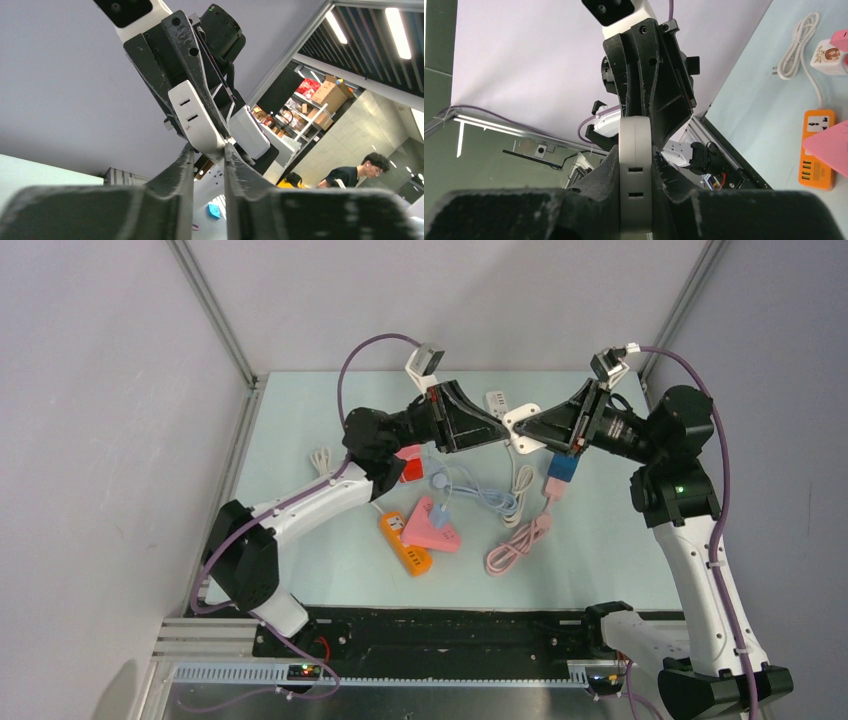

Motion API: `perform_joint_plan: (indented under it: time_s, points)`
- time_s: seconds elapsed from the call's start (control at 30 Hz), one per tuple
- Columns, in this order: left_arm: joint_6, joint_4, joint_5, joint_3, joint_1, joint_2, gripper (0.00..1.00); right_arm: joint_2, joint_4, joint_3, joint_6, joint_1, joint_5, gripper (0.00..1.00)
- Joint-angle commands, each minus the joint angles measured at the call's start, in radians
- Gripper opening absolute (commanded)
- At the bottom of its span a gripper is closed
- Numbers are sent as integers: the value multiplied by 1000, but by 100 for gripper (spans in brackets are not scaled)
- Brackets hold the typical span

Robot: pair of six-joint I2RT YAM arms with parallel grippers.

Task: Insert the plug
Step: Adjust the plug, then move the socket to the center of the board.

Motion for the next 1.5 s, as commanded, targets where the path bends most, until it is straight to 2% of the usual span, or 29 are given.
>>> perform_joint_plan:
  time_s: [0.0,0.13,0.57,0.6,0.67,0.8,0.87,1.0,1.17,1.23,1.33,1.47]
  points:
    - [38,-4,26,-23,-29,-13,6,-5,3,5,-22,-9,40,0]
    - [168,-231,-3,-47,-29,-53,0,-7,-60,6,-93,-34,45,0]
    - [388,-666,-66,-48,-21,-102,0,13,-438,72,-453,-52,138,0]
    - [391,-671,-64,-47,-21,-101,2,14,-448,74,-457,-52,138,0]
    - [394,-680,-63,-44,-21,-94,12,14,-452,76,-465,-52,132,0]
    - [435,-697,-98,-54,-17,-109,46,8,-472,84,-474,-65,142,0]
    - [462,-713,-125,-80,-7,-126,53,6,-485,88,-478,-84,143,0]
    - [501,-724,-151,-119,16,-153,61,-1,-498,98,-476,-129,129,0]
    - [585,-760,-218,-164,25,-185,64,2,-583,125,-522,-162,200,0]
    - [637,-807,-264,-171,14,-180,64,11,-650,134,-555,-163,298,0]
    - [746,-951,-395,-148,-30,-149,64,23,-755,133,-589,-163,523,0]
    - [886,-1080,-529,-42,-131,1,64,32,-820,111,-588,-178,773,0]
